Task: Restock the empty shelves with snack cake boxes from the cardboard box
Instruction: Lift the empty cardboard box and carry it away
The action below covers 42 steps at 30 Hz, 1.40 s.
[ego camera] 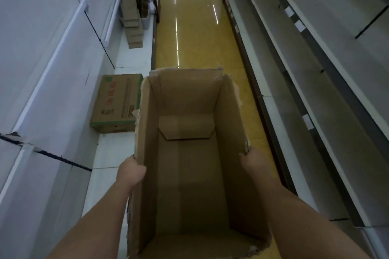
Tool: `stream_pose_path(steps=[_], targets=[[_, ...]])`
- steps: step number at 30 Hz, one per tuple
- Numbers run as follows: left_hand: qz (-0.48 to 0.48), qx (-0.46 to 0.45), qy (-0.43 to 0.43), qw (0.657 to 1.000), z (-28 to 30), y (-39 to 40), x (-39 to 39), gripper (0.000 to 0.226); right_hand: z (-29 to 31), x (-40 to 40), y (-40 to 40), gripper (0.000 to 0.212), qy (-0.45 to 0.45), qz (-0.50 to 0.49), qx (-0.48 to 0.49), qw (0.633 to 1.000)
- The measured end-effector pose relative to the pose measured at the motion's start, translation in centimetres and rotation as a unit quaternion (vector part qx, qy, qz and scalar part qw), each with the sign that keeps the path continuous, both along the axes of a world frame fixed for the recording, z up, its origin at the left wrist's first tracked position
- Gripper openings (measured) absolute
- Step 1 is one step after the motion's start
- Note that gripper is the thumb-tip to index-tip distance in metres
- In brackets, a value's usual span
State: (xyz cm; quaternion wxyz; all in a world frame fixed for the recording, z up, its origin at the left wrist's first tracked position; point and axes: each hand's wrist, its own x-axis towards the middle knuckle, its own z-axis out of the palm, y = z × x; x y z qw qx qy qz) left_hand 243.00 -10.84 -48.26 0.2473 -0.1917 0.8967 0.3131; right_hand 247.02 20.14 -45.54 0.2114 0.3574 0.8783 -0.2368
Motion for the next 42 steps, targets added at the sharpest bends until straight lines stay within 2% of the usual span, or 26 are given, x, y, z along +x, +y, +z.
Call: stream_pose_path(steps=[3, 6, 14, 18, 23, 33, 38, 42], targets=[[-0.004, -0.055, 0.042, 0.998, 0.5, 2.0, -0.1, 0.033, -0.5, -0.7, -0.9, 0.025, 0.010, 0.000, 0.044, 0.999], [-0.017, -0.098, 0.076, 0.992, 1.4, 3.9, -0.7, 0.035, -0.2, -1.5, -1.7, 0.023, 0.019, 0.011, 0.082, 0.996], [-0.035, -0.100, 0.100, 0.989, 3.4, 9.5, -3.5, 0.036, 2.9, -3.1, 2.3, 0.025, 0.081, -0.057, 0.096, 0.990], [-0.052, -0.091, 0.108, 0.989, 4.8, 14.5, -5.5, 0.036, 4.3, -4.0, 7.4, 0.030, 0.107, -0.080, 0.102, 0.986], [-0.067, -0.067, 0.129, 0.987, 6.1, 22.2, -8.1, 0.026, 5.2, -6.0, 15.2, 0.026, 0.113, -0.094, 0.091, 0.985], [-0.030, -0.086, 0.102, 0.991, 8.6, 38.3, -14.0, 0.035, 7.1, -13.8, 31.5, 0.028, 0.129, -0.064, 0.110, 0.983], [-0.011, -0.083, 0.101, 0.991, 9.1, 42.8, -17.7, 0.029, 7.5, -18.4, 35.9, 0.023, 0.120, -0.040, 0.123, 0.984], [0.003, -0.086, 0.102, 0.991, 8.7, 44.3, -21.8, 0.036, 7.1, -22.8, 37.3, 0.021, 0.124, -0.028, 0.121, 0.984]])
